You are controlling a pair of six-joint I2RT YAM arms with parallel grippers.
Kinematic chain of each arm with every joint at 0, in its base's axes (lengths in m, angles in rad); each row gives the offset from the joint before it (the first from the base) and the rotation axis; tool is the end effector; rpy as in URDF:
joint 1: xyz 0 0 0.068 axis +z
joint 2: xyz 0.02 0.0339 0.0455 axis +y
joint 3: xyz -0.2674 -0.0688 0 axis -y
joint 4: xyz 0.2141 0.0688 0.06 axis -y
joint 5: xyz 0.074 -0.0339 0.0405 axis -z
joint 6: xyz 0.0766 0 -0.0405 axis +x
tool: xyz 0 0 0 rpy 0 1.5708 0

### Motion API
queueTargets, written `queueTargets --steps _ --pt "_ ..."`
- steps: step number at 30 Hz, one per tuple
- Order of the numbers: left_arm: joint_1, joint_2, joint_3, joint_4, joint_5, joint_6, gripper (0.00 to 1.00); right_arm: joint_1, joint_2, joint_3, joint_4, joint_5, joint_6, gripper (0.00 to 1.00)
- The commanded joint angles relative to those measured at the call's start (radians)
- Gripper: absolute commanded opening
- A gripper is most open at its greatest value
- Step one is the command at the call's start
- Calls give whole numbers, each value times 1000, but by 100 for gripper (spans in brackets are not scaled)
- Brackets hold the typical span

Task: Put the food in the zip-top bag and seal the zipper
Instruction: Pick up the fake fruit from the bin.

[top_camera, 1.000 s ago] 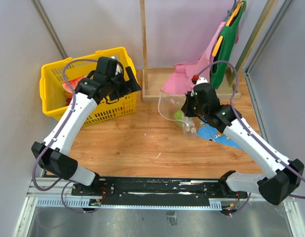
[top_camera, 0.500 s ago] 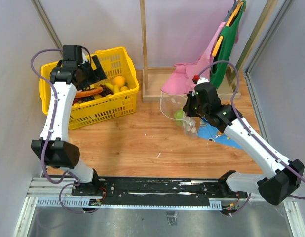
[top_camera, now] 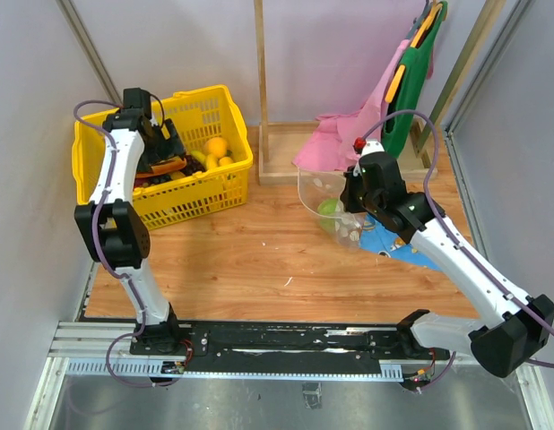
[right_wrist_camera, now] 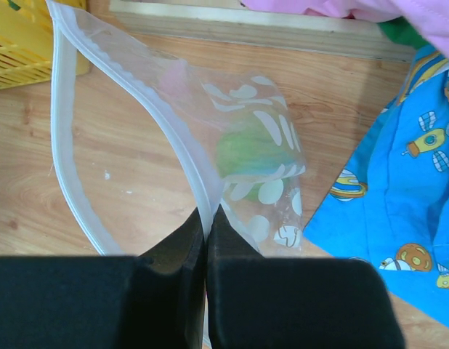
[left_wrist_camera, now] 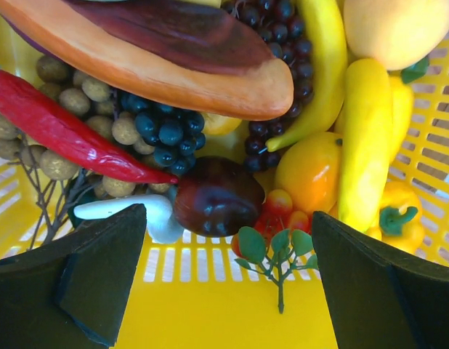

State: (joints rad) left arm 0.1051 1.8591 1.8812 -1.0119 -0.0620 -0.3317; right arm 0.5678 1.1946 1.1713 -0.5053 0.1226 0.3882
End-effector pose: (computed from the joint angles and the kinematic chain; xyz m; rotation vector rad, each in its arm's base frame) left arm 0.3887 0.0458 0.3088 -0.5773 2.4917 -0.0076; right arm 0.2299 0.1356 0.3415 -0.1160 2.1236 0.4454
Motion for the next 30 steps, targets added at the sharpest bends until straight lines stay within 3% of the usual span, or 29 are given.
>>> queueTargets --steps 1,21,30 --pt "1 32 -16 -24 66 23 98 -26 -26 -21 12 41 -37 2" --pt "-139 118 -9 11 280 48 94 -34 -13 -27 20 23 -36 2" --pt "-199 174 13 10 293 45 90 -40 -15 -31 21 22 -35 2"
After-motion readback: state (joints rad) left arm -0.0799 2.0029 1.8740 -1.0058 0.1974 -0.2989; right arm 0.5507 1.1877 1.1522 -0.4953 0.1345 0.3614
